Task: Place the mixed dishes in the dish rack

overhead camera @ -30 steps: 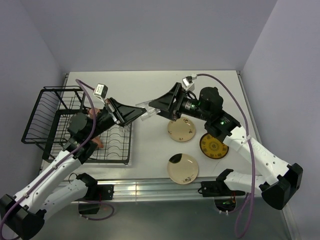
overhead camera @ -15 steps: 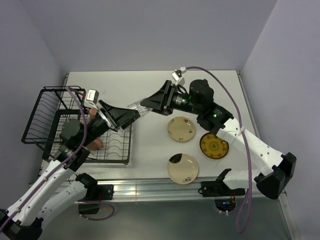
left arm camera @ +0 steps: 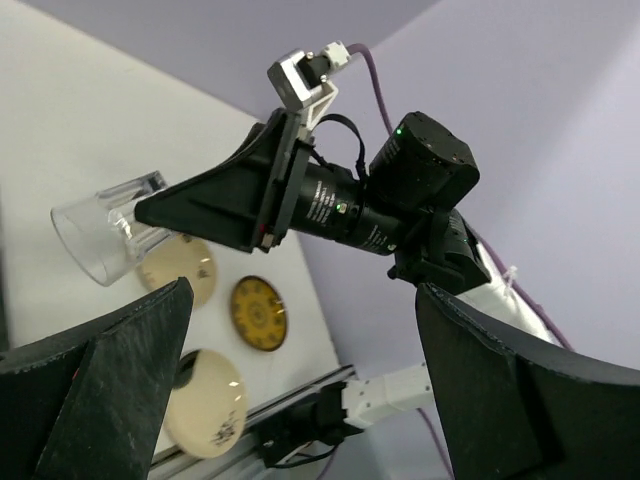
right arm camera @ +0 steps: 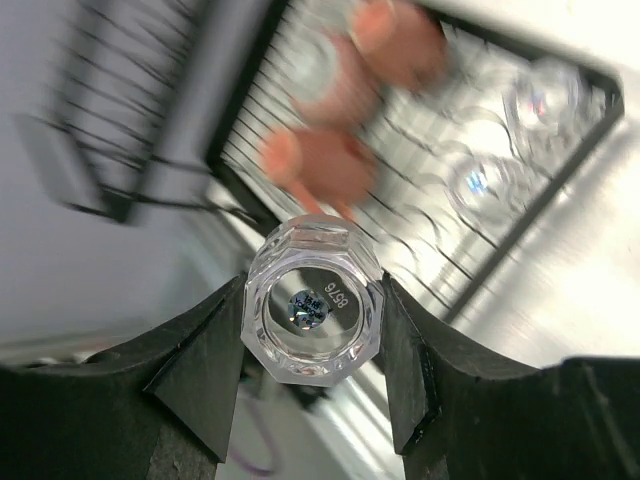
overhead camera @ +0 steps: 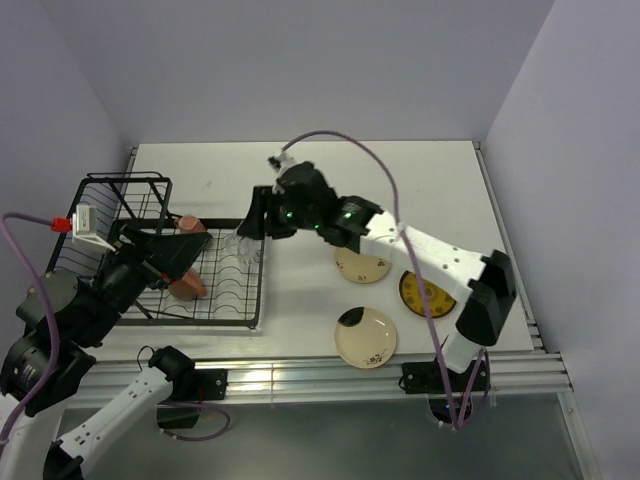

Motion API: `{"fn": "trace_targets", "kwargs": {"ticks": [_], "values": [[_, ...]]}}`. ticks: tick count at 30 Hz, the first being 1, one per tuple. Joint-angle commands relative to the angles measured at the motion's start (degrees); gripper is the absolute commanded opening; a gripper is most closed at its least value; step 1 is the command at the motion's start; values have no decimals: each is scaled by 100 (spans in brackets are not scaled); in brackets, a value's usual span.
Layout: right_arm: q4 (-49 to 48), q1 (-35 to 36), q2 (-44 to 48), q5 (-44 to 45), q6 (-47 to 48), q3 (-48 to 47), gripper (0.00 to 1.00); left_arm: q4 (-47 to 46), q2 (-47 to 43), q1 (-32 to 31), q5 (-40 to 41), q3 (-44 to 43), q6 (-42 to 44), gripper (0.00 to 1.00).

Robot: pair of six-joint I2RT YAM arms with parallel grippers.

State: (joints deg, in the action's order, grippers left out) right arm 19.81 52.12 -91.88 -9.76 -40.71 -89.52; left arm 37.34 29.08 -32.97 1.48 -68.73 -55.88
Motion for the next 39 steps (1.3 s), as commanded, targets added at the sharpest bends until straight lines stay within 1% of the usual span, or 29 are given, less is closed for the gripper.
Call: {"fn": "trace_targets", "kwargs": {"ticks": [1,6,8,12,15,24,29,33,34,39], "values": [[488,404,-488,720,845,-303,0,1011,-174,-7,643,-9,253,99],[690,843,-1226,1124,1276,-522,0,1143,-552,-8,740,18,77,97],[726,949,-1454,1222,1363,-567,0,1275,-561,1,766,-26,68,95],[743,1116,-1719,1345,1460,-585,0,1337,-500,1,714,-175,200,89],[699,1204,-1921,1424,1566,-628,0,1293,-412,1,644,-228,235,88],[603,1266,-2115,1652,1619,-813,0,1161,-192,1,442,-255,218,89],[998,1275,-2562,1951,1706,-1251,0,1258,1,1,345,-378,270,91],[1121,1379,-2818,2223,1873,-1375,0,1451,220,1,292,-615,367,90],[1147,1406,-2914,2372,1900,-1402,6,1469,238,1,283,-650,367,90],[1244,1520,-3073,2785,1953,-1437,19,1626,256,1,274,-808,411,90]]}}
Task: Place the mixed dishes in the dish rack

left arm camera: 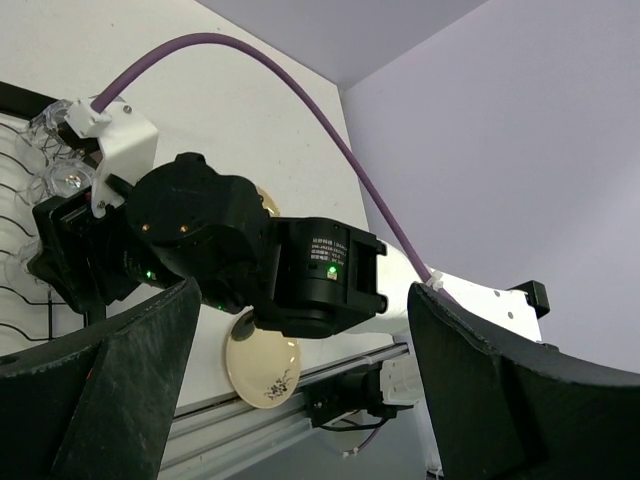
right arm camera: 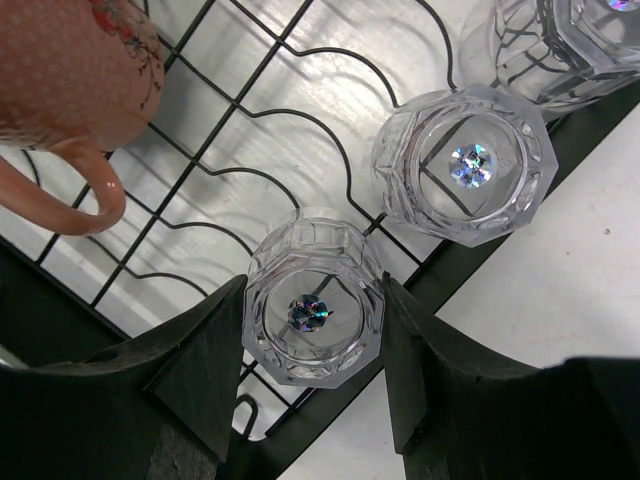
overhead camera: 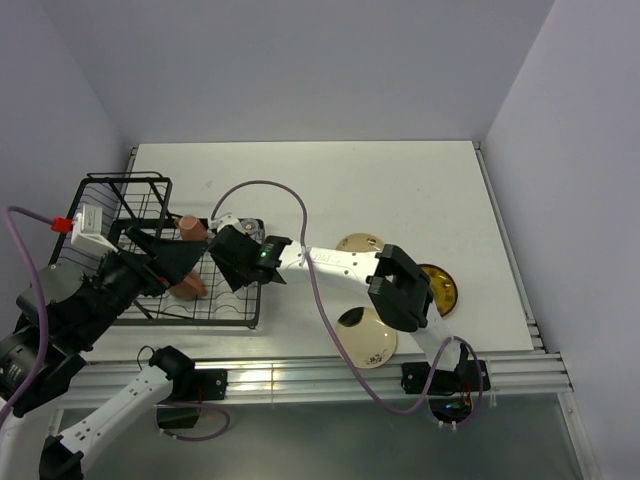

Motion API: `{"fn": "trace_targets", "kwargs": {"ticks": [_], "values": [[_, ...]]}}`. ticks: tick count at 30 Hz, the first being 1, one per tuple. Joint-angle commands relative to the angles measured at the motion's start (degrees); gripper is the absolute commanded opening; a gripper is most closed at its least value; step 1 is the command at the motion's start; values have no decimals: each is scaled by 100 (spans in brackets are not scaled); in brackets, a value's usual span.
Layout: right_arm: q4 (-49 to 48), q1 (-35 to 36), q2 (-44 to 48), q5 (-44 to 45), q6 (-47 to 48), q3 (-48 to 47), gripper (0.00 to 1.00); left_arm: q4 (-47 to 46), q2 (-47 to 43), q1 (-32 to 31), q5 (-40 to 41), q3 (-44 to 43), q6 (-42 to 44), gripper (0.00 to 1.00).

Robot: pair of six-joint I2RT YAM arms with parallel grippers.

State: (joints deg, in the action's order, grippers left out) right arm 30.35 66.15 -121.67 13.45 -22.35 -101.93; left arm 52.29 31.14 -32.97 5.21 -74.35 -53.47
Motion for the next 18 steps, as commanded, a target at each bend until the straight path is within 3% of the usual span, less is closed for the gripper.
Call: {"fn": "trace_targets", "kwargs": {"ticks": [1,6,7,9,11,18], "values": [[217,144,-111,544,125,-204,24,167,51,-7,-91,-264,179,90],[174,275,-33,738,126,-135,48,307,103,1,-152,-308,188,90],[130,284,98,729,99,-21,61,334,129,-7,-152,-326,197,91],[42,302,344,738,3,94,78,387,234,-8,-170,-387,249,91],[-11,293,520,738,-67,252,87,387,296,-7,-170,-466,285,92],[-108,276,1398,755,-252,393,89,343,630,1,-178,-721,478,92]]}}
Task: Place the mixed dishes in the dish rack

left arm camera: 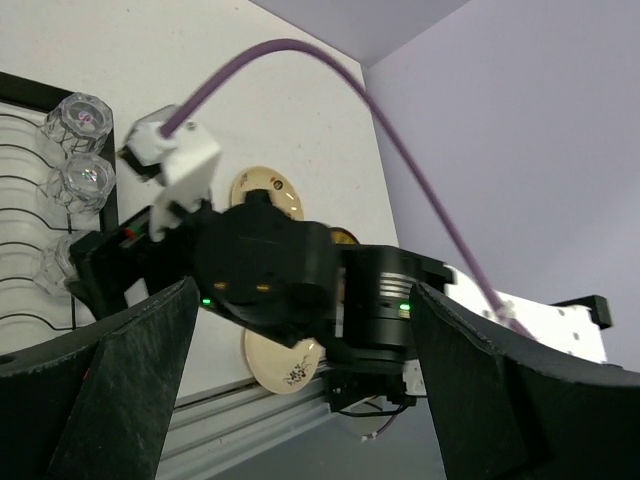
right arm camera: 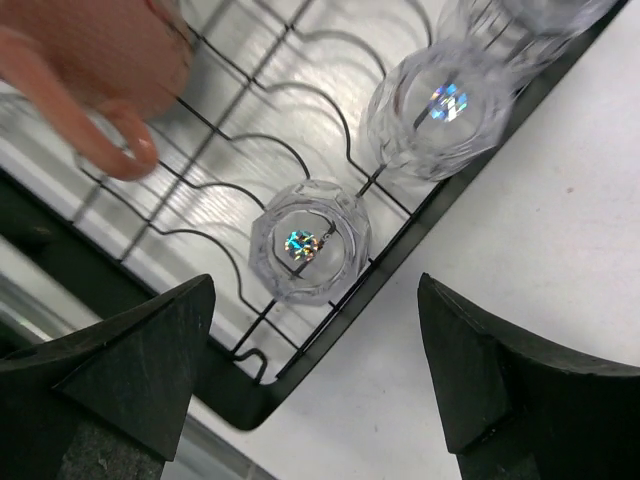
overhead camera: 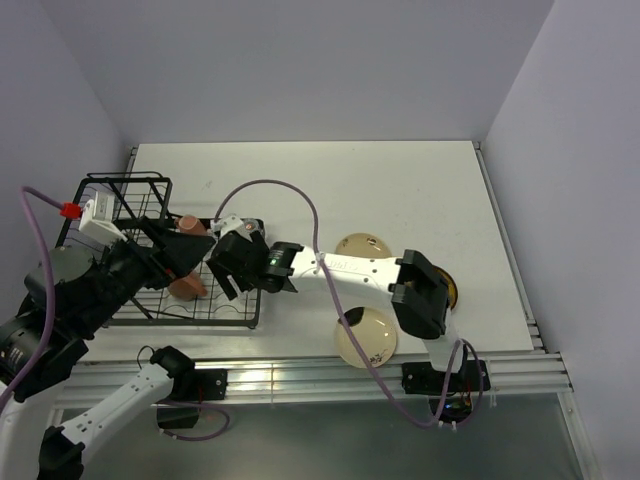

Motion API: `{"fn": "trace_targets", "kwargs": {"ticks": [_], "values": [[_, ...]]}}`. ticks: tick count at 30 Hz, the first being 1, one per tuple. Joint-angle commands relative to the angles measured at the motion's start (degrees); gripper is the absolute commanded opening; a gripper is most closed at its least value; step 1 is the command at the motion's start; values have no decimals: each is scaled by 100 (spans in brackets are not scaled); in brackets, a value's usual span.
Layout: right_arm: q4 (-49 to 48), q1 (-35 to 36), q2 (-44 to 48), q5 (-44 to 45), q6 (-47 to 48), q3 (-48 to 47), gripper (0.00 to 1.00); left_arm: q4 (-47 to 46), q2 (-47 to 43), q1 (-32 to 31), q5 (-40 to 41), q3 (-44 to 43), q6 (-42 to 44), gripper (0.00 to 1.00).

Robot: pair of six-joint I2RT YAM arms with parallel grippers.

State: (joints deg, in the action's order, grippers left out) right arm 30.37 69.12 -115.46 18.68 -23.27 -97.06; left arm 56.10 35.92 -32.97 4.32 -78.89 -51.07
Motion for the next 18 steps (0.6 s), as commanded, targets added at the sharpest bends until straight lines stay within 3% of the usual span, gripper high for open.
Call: {"fn": "trace_targets", "kwargs": {"ticks": [1,6,9,13,18], "values": [[-84,-30,866,259,-187,-146,89,-55,178,1,-89,-284,246,92],[433,-451,1726,374,-668,-7,89,-169,529,-8,-220,-364,334,92],[812,-1031,2480,382,-1004,554,89,-318,951,-8,-545,-223,440,92],[979,-1979,3669,198,-1171,1967,88,-783,1653,-7,-1273,171,607,93],[1225,-2473,5144,-135,-1215,3321,88,-1434,2866,-16,-1829,261,870,95]]}}
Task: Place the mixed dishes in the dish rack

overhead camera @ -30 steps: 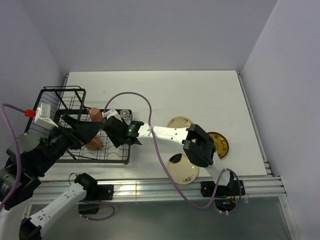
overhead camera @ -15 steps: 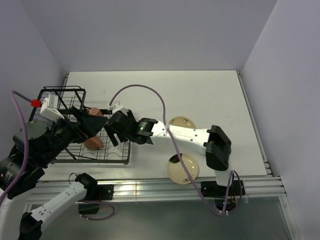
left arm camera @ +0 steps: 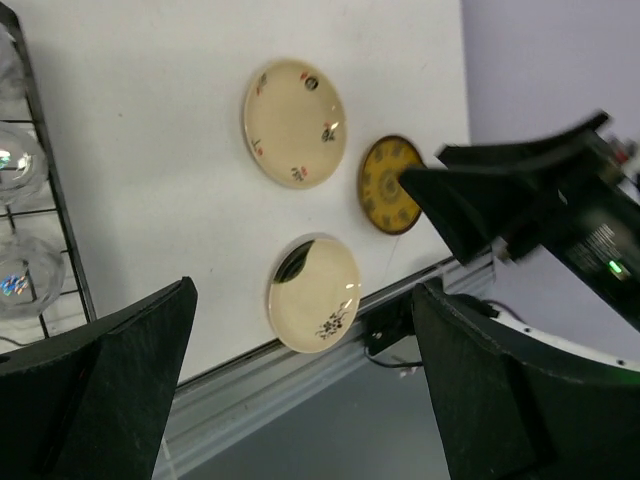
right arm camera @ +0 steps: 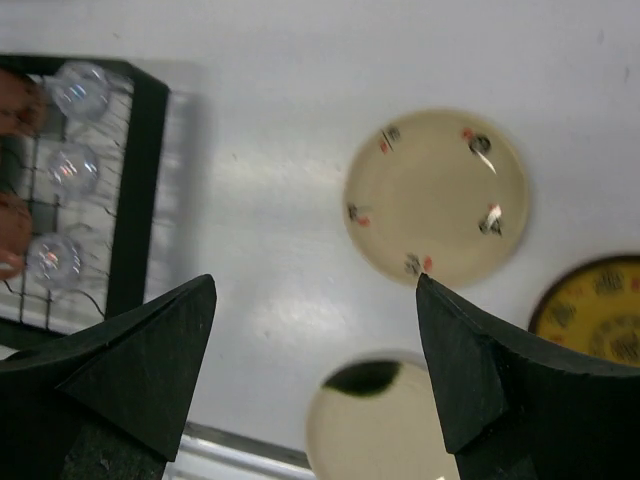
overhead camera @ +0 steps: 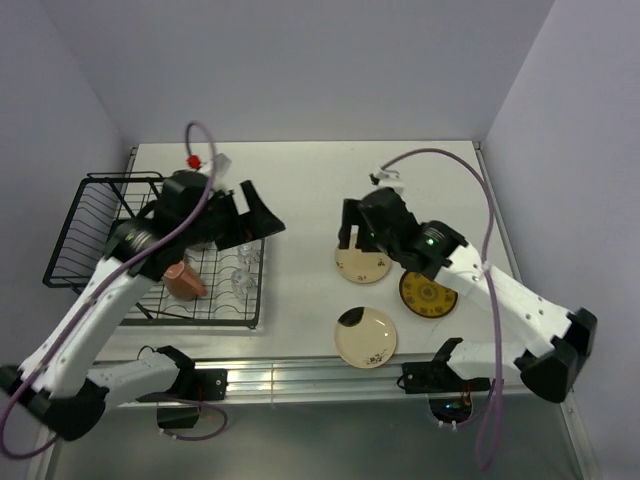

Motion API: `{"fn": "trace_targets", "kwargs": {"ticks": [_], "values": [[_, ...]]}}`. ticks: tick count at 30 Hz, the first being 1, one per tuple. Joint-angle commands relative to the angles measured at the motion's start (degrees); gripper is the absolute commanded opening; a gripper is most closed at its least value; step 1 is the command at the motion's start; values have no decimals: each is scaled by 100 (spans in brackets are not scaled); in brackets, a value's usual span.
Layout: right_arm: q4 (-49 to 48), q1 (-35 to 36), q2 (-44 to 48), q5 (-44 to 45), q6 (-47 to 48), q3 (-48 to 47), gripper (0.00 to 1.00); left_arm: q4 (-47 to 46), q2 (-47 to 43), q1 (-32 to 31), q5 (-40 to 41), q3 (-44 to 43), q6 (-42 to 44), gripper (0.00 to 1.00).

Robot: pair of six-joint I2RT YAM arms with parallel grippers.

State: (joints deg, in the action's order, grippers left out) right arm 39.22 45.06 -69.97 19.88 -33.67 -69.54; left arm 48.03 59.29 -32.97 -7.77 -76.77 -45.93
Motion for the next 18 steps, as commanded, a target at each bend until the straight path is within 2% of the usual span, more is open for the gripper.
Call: {"fn": "trace_targets", "kwargs": {"ticks": [1,5,10,18], "values": [[384,-93,747,-291,-218,712,88,-628,775,-25,-664,-100,444,96],[516,-111,1433,-546,-613,1442,88,-567,2153,-148,-585,-557,883,98],[586,-155,2136,-766,-1001,2048,88,-742,3298,-244,-760,-961,911,98],[990,-269,2559,-529,-984,1866,88,-892,4933,-780,-762,-1770,682,97]]}}
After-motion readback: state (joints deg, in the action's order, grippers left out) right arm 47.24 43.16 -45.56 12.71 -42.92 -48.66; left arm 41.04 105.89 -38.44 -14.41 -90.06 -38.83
